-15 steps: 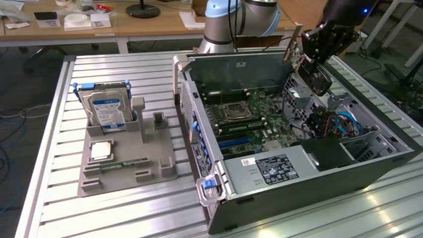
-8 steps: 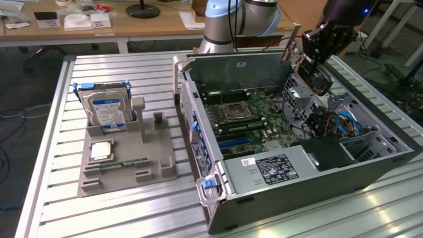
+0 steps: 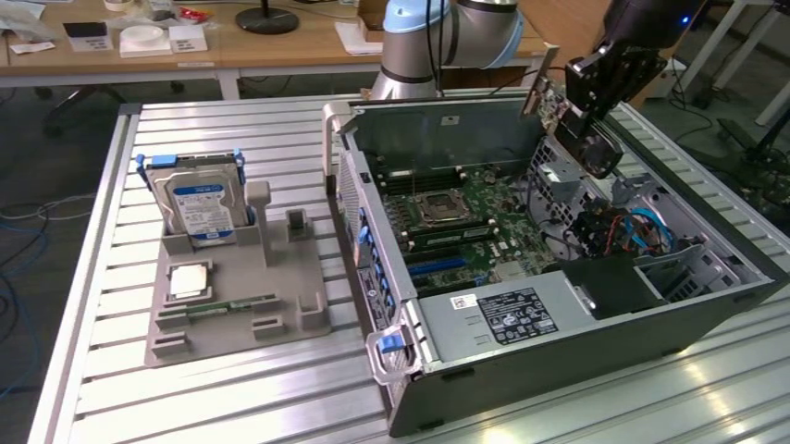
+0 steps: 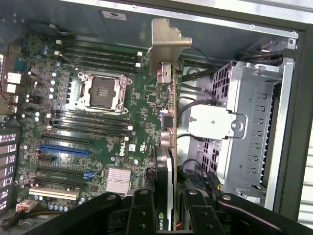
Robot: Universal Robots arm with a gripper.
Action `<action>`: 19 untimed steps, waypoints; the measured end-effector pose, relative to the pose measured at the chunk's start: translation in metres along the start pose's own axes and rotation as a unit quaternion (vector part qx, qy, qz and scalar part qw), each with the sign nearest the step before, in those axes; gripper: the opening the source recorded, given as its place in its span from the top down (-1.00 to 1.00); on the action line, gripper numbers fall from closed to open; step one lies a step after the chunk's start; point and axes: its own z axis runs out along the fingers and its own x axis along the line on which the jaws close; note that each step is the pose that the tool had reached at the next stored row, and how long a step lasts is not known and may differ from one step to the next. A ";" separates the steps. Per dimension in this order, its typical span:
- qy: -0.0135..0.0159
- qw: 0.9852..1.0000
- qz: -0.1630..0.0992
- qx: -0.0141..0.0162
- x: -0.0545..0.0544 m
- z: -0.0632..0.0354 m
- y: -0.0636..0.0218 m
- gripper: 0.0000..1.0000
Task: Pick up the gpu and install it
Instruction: 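Insert the gpu into the slot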
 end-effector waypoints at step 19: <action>0.000 1.000 -0.001 0.000 0.000 0.0000 0.0000 0.47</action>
